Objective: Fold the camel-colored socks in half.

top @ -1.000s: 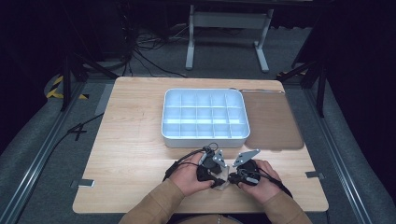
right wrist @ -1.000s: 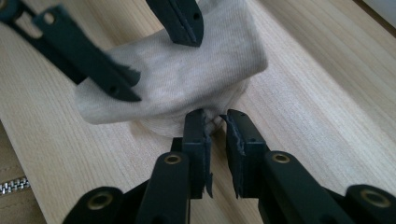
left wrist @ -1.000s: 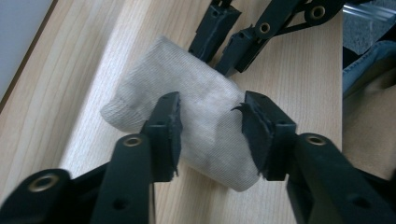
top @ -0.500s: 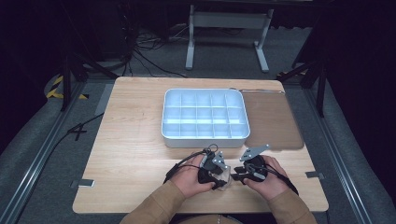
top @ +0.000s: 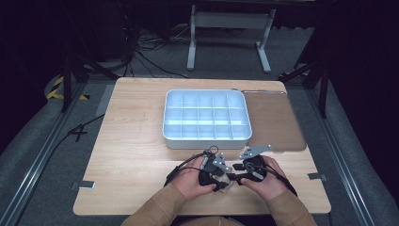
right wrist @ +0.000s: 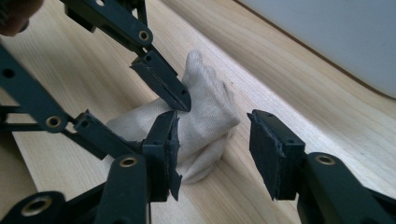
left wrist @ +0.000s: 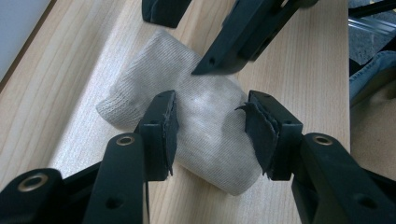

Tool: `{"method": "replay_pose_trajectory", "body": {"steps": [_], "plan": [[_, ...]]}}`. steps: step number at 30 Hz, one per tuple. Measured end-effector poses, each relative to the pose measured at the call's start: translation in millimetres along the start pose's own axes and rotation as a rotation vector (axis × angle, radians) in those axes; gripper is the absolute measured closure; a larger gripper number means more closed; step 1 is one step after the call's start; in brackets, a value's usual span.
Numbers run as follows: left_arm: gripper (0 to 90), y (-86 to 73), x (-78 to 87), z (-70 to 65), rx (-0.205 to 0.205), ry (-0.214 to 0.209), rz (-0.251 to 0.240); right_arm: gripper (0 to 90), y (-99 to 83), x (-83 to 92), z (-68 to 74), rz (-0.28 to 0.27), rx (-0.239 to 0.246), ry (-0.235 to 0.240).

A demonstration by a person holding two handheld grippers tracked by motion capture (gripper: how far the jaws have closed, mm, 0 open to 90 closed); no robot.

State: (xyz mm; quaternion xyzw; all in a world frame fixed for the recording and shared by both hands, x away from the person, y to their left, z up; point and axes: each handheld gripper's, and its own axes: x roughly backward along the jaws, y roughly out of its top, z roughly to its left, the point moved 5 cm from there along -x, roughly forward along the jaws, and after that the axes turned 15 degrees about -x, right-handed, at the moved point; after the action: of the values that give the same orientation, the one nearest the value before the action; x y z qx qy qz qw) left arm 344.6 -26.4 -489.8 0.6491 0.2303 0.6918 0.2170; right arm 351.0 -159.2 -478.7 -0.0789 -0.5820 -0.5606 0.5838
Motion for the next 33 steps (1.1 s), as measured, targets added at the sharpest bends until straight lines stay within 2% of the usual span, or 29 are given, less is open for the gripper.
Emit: {"method": "replay_pose_trajectory", "body": {"steps": [4, 7, 9, 14, 17, 20, 24, 28, 33], "plan": [[53.1, -0.7, 0.1, -1.2, 0.004, 0.01, -0.001, 51.7, 1.7, -2.8, 1.2, -0.009, -0.004, 0.007], [52.1, -0.9, 0.4, -2.4, -0.014, 0.023, 0.013, 51.7, 2.8, -3.2, 1.5, -0.01, -0.008, 0.011], [50.9, -1.0, 0.3, -4.0, -0.002, 0.042, 0.011, 51.0, 2.8, -5.8, 1.1, 0.003, -0.004, 0.011], [47.9, -1.3, 0.4, -6.1, 0.008, 0.056, 0.017, 47.6, 1.6, -13.9, 0.9, 0.026, -0.006, 0.009], [46.6, -1.7, 1.1, -6.4, 0.003, 0.062, 0.035, 47.1, 1.2, -16.1, 0.3, 0.036, -0.013, 0.013], [46.2, -1.9, 0.4, -7.7, 0.007, 0.075, 0.031, 45.9, 1.3, -19.0, -1.2, 0.041, -0.018, 0.017], [43.8, -4.4, 1.7, -8.1, 0.012, 0.089, 0.045, 45.3, 0.8, -23.4, -4.1, 0.063, -0.06, 0.056], [39.7, -6.3, 1.5, -8.0, 0.03, 0.102, 0.044, 48.6, 0.6, -25.5, -4.2, 0.078, -0.076, 0.083], [38.9, -6.4, 1.4, -8.4, 0.033, 0.106, 0.044, 52.3, 0.0, -26.4, -5.8, 0.088, -0.102, 0.119]]}}
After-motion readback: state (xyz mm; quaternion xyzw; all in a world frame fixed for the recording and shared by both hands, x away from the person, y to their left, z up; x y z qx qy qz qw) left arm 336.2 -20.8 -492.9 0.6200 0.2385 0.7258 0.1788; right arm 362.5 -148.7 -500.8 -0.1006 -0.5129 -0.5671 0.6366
